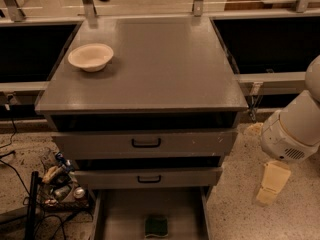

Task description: Pick sponge from bottom drawer and place on counter

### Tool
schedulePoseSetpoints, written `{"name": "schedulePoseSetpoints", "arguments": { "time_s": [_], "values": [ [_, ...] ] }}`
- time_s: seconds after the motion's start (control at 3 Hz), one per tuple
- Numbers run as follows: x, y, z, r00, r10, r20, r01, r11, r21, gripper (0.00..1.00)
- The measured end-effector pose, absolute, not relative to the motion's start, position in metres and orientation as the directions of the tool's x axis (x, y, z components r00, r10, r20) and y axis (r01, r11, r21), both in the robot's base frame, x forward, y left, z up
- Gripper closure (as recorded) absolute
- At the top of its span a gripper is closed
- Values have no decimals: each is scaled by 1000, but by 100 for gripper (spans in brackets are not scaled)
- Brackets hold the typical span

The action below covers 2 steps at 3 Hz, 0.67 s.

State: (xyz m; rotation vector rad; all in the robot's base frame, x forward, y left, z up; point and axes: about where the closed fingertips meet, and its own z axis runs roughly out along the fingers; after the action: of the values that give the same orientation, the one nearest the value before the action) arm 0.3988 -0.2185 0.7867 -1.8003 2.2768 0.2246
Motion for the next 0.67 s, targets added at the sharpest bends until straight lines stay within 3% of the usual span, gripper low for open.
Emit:
{"name": "schedulePoseSetpoints", "arguments": {
  "time_s": [0.67],
  "values": [
    [390, -204, 741, -218, -925, -311, -976, 215, 45, 0]
  ]
}}
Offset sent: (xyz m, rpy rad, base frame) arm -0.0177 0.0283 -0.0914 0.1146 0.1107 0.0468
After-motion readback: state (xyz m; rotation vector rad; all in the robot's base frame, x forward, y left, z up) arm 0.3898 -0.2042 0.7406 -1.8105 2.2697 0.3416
